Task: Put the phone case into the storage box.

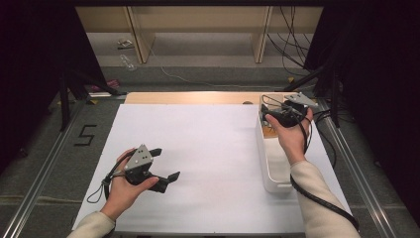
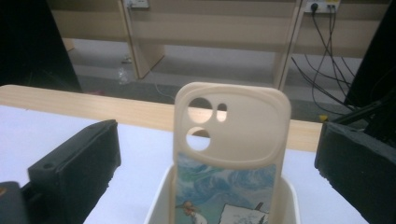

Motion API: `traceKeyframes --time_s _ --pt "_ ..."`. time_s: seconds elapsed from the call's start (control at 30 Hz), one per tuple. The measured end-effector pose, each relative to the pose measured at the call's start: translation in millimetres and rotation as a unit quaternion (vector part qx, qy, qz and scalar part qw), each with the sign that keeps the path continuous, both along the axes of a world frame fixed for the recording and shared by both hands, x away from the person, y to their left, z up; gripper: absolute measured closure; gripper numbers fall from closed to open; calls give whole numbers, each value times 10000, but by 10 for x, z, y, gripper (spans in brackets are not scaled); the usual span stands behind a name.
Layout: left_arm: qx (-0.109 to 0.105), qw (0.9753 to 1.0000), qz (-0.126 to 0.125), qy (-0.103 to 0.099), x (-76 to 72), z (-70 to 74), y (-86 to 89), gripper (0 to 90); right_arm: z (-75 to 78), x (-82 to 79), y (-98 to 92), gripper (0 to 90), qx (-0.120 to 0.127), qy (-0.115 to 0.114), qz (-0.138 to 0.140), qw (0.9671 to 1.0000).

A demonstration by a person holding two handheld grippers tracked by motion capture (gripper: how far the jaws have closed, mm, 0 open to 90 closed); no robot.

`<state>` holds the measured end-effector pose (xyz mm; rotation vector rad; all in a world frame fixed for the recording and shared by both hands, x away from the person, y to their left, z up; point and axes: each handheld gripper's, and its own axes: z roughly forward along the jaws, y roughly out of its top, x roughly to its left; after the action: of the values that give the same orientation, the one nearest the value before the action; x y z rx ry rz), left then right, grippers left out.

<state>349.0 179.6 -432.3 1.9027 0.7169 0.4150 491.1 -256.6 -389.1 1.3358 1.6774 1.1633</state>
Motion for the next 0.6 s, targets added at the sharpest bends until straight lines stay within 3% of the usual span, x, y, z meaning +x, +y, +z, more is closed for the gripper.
traceKeyframes --time_s 0.3,0.6 --pt "-2 10000 3 6 0 -1 3 0 -10 -87 13 46 -32 -4 288 9996" --pt "5 10000 -2 8 -2 -1 1 0 10 -182 -22 44 92 -20 483 9988"
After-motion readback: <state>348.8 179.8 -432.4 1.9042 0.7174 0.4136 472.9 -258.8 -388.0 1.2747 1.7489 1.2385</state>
